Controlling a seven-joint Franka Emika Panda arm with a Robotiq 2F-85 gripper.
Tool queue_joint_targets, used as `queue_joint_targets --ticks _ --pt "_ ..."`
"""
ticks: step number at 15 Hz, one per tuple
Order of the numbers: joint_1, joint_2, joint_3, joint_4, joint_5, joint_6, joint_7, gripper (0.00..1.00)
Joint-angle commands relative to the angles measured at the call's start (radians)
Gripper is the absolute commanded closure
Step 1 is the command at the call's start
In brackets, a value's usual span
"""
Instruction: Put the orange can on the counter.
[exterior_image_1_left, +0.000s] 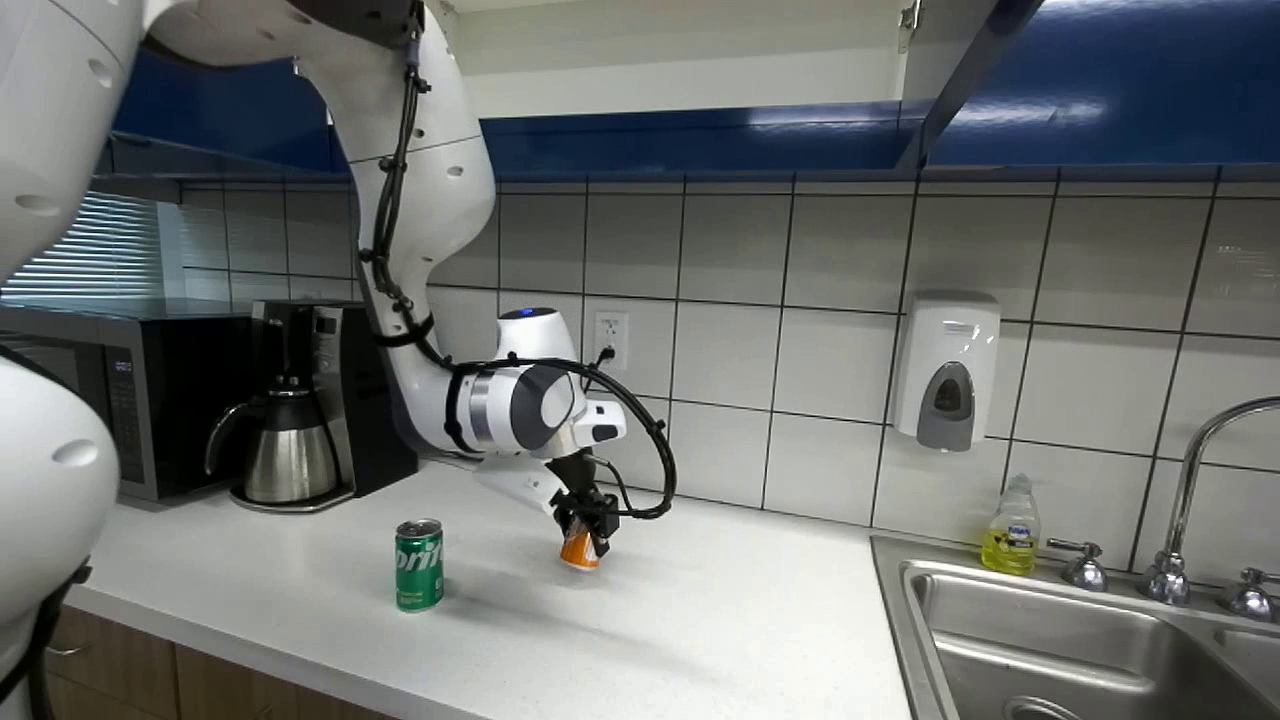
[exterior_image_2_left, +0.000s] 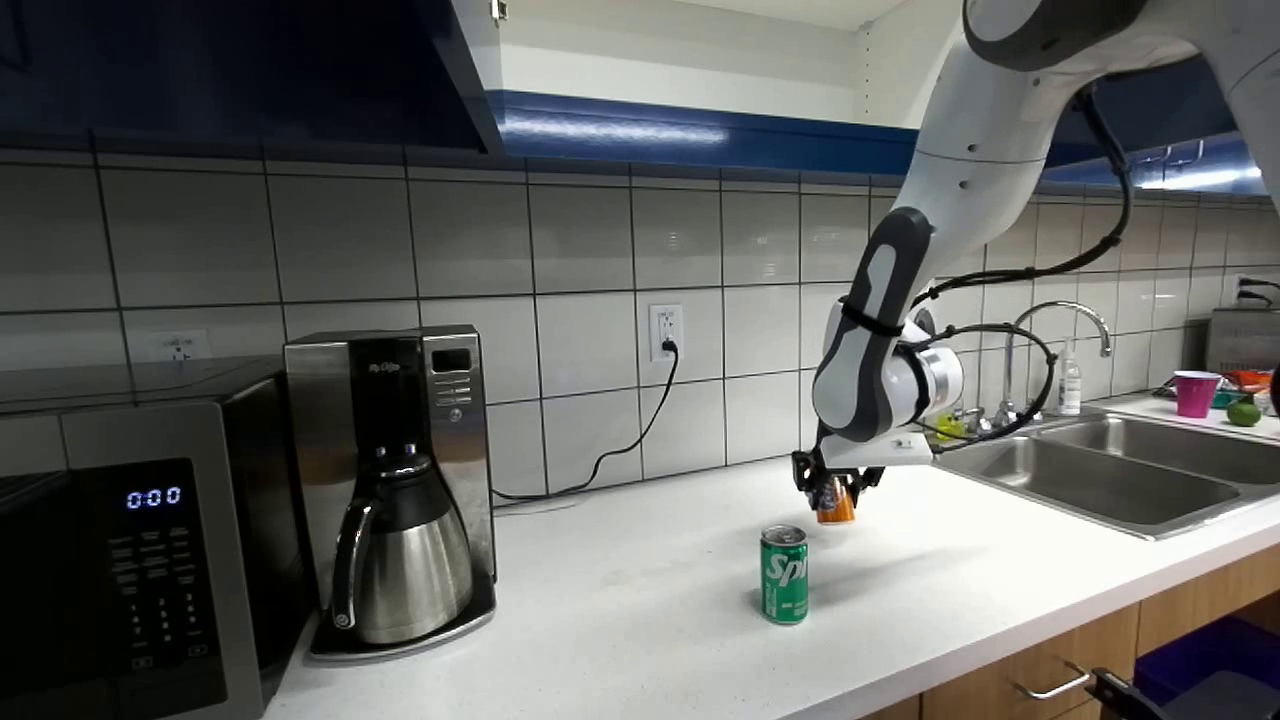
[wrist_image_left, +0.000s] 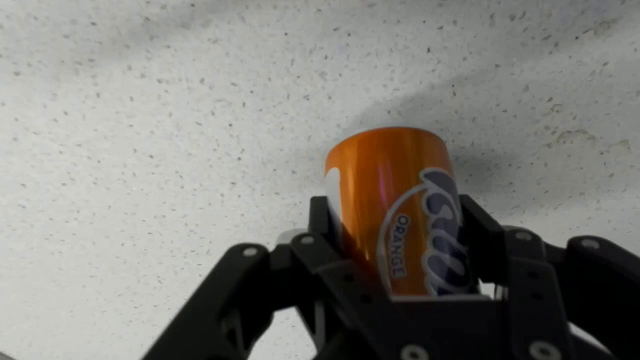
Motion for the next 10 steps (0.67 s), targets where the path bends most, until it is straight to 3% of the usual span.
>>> queue_joint_targets --ticks 1,6,10 --pt "0.097 0.063 -0.094 0.032 0.035 0.1 -0.029 0.62" --pt "0.211 0.137 -0.181 0.04 0.159 0.24 -0.08 0.62" --pt "0.212 0.172 -0.149 0.042 0.258 0.287 -0.133 0.62"
